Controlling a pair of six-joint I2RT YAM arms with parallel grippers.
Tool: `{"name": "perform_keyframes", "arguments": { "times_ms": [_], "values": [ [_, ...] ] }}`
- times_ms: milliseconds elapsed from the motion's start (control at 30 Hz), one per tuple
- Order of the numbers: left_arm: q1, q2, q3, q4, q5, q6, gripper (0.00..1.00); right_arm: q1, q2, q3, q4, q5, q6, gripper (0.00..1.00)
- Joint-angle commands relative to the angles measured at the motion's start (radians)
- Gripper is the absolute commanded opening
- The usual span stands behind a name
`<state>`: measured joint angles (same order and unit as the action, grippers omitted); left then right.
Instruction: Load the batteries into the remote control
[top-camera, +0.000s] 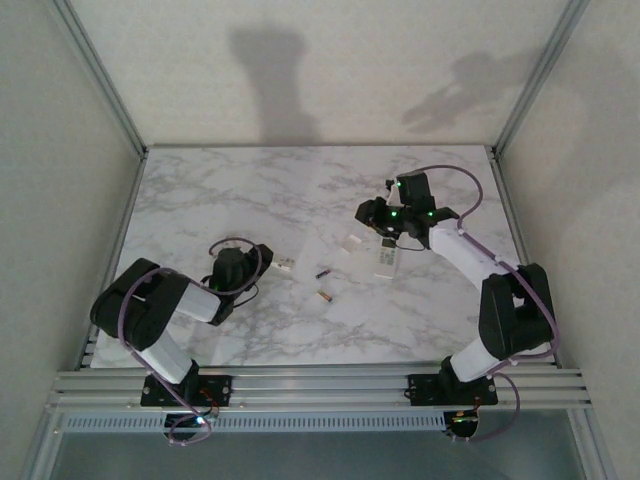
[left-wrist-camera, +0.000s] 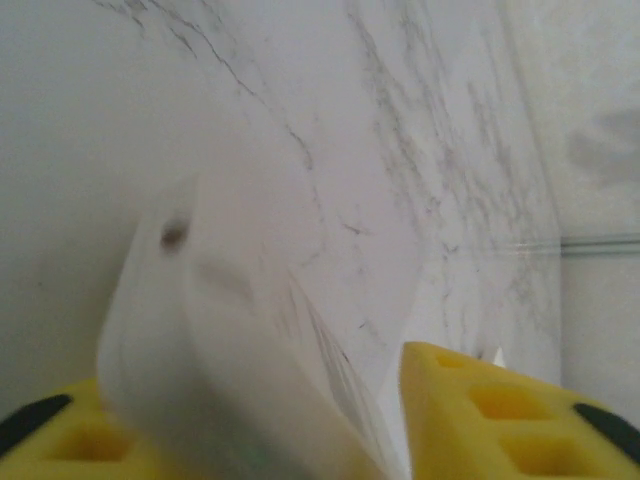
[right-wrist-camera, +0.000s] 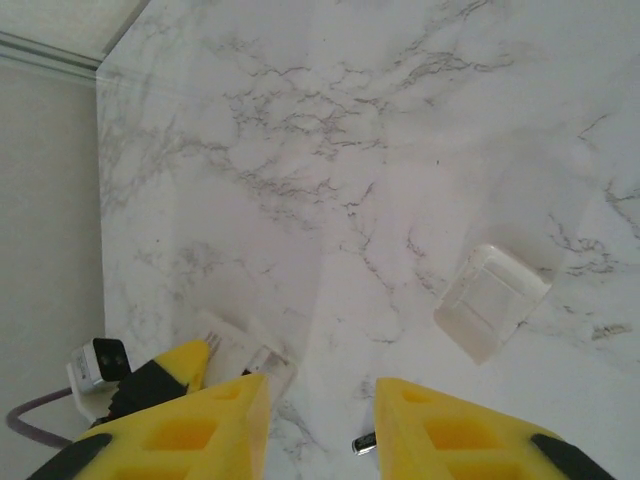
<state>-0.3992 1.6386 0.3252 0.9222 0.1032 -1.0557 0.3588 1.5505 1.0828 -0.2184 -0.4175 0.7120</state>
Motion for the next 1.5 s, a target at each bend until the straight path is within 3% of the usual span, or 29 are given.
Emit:
{"name": "perform_keyframes", "arguments": {
  "times_ms": [0,100,300,400,467,567,767,1000,1167,1367,1467],
  "values": [
    [-0.046,-0.056,-0.041,-0.057,-0.107,-0.051,0.54,0.012,-0.045,0.004,-0.072,0.035,-0.026,0.35],
    [-0.104,-0.158,-0.052,-0.177,-0.198,-0.052,0.63,0.024,-0.071,0.003,-0.102,0.053,-0.035,0.36],
    [-0.146,-0.397,-0.088,-0.377,-0.335,-0.075,0.69,0.050,-0.097,0.013,-0.137,0.092,-0.051,0.39],
    [-0.128,-0.485,0.018,-0.619,-0.388,0.044,0.70,0.104,-0.067,0.046,-0.206,0.141,-0.077,0.40],
    [-0.065,-0.432,0.182,-0.814,-0.335,0.209,0.70,0.156,-0.040,0.061,-0.253,0.184,-0.064,0.40],
    [0.029,-0.232,0.461,-1.090,-0.258,0.408,0.69,0.220,-0.018,0.071,-0.301,0.243,-0.026,0.41],
    [0.052,0.151,0.880,-1.428,-0.288,0.674,0.69,0.254,-0.017,0.064,-0.335,0.278,0.019,0.43],
    [0.053,0.326,1.025,-1.523,-0.177,0.747,0.65,0.255,0.004,0.105,-0.379,0.260,-0.029,0.53],
    [0.053,0.297,0.947,-1.506,-0.187,0.701,0.55,0.254,0.032,0.119,-0.375,0.234,-0.026,0.56],
    [0.051,0.242,0.864,-1.473,-0.124,0.669,0.46,0.255,0.065,0.144,-0.384,0.224,-0.029,0.56],
    [0.051,0.213,0.840,-1.468,-0.112,0.650,0.45,0.257,0.074,0.149,-0.390,0.225,-0.030,0.56]
  ]
}}
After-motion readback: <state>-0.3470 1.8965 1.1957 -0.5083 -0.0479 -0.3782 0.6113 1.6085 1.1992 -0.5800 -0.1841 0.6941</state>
